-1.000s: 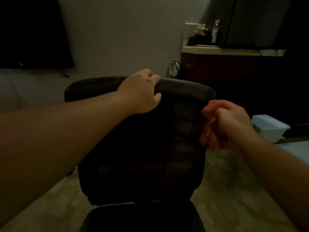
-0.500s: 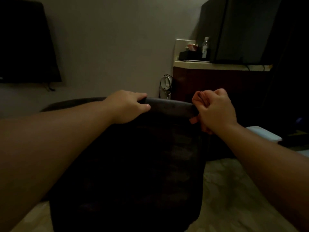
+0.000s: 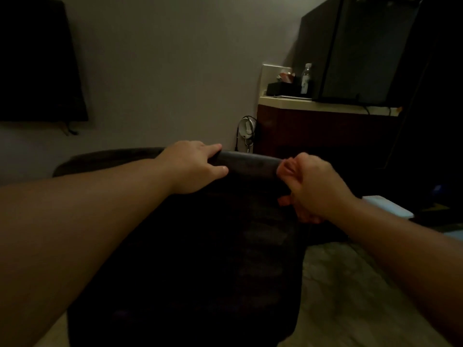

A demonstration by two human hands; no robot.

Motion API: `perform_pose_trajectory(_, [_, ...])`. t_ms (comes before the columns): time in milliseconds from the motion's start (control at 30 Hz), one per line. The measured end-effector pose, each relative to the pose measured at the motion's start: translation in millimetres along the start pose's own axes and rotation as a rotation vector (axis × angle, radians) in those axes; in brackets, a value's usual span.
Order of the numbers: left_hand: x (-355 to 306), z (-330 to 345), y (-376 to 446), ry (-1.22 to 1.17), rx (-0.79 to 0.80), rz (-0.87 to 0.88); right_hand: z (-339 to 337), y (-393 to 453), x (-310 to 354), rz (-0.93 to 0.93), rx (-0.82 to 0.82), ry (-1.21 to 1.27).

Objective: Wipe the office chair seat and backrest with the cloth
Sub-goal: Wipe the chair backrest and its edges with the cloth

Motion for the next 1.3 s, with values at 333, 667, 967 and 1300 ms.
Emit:
perform_pose_trajectory(333, [-4.4, -3.7, 5.3, 0.042, 0.037, -0.023, -1.2, 11.6, -1.4, 0.085, 0.012, -0.116])
perform_pose_trajectory(667, [-2.2, -12.4, 0.2, 0.047, 0.065, -0.028, -13.5, 27.5, 29.4, 0.137, 0.201, 0.035])
perform_pose_trajectory(967, [3.0, -31.7, 1.5, 0.028, 0.114, -0.042, -15.1, 23.3, 35.4, 0.190, 0.122, -0.034])
perform_pose_trajectory(1300, [66.2, -51.5, -40.1, 0.048, 0.049, -0.162, -11.5, 19.4, 43.6, 0.221, 0.164, 0.023])
Point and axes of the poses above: each hand's wrist, its own y-axis towards the middle knuckle, its own z-axis out of the palm, x = y × z, the point moved 3 cm from there along y, towards the middle knuckle, and after that the axes turned 11 degrees about -y, right-handed, at the moved point
